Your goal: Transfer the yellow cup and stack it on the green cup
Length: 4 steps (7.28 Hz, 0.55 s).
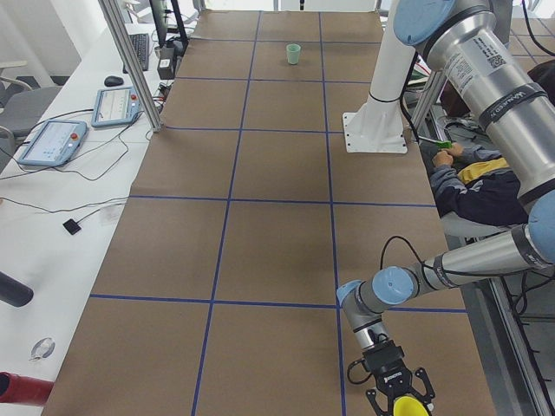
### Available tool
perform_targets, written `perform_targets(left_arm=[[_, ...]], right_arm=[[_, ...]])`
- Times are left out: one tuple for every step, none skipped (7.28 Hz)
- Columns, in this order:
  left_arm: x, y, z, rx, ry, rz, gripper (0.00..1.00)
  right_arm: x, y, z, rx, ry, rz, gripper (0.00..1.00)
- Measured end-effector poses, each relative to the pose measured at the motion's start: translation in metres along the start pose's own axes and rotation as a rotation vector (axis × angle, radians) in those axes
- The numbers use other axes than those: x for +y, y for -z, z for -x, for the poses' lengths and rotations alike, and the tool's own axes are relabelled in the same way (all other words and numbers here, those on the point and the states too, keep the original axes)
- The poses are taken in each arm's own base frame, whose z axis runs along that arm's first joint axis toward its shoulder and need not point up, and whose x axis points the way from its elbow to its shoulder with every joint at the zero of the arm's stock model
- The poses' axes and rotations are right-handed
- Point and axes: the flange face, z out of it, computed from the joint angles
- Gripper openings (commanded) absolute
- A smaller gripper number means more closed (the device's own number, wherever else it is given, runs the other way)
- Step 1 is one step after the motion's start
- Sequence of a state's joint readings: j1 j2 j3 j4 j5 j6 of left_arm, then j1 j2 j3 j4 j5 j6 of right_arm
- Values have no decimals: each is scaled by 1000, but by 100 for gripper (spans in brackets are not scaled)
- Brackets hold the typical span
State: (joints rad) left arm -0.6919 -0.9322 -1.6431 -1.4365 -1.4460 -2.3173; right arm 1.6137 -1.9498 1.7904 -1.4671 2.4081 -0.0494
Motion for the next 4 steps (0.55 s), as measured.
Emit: perform_targets(left_arm=[[-13,2,-12,98,-10,-16,9],[-26,6,-23,204,-28,-28,8],[-39,13,-34,316,-45,-32,4],[-51,29,-49,433,-58,-23,0]], right_arm=[[0,0,0,2,1,-1,100],[-1,2,2,3,4,-4,100],[-4,3,3,3,9,-8,100],[-7,5,5,3,14,-15,100]])
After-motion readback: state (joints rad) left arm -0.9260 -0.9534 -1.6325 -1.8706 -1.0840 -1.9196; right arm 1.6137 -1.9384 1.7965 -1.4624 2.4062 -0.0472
